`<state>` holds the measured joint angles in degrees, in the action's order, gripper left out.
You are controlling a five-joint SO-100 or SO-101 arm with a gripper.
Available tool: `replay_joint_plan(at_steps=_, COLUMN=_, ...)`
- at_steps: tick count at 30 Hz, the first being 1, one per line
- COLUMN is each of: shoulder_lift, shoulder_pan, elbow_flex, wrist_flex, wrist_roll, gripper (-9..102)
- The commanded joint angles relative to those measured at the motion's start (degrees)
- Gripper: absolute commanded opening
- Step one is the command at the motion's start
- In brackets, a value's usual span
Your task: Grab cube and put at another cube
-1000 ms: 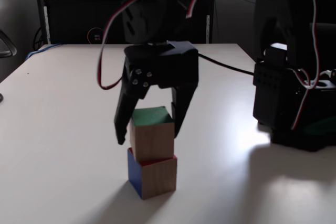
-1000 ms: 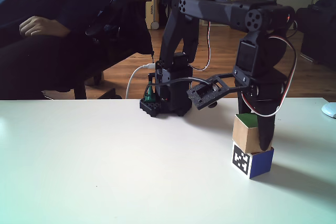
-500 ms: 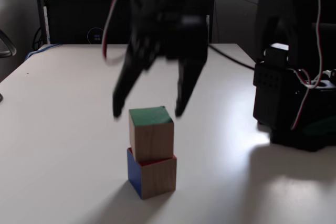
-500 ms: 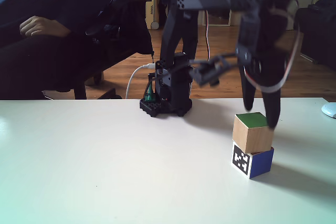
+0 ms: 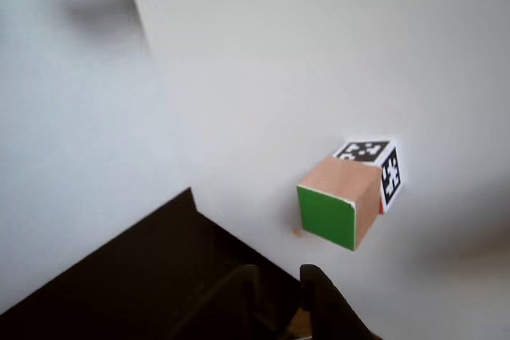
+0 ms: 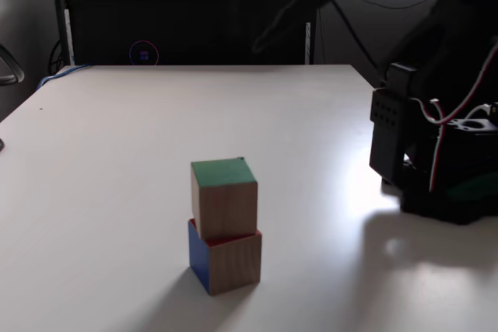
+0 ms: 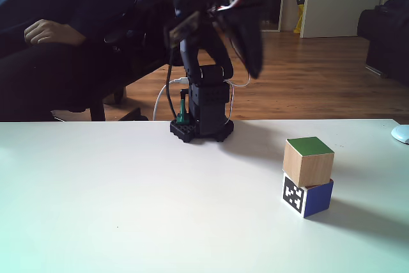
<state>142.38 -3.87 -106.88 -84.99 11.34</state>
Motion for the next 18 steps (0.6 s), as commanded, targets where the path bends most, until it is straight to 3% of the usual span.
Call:
replay_joint_plan(at_steps=1, shoulder_lift=12.2, shoulder_pan=3.8, elbow_flex=-10.5, wrist_flex=4.1, wrist_roll=-1.1, gripper=0)
replay_joint_plan(at_steps=10, shoulder_lift=35.6, shoulder_pan=5.2, elbow_flex=-36.5, wrist_flex=11.1, wrist_roll=-6.8, gripper=0)
replay_joint_plan(at_steps=18, shoulder_lift=46.0, shoulder_pan=8.8, elbow_flex=-51.4, wrist_flex=13.7, wrist_roll=-11.3, gripper=0)
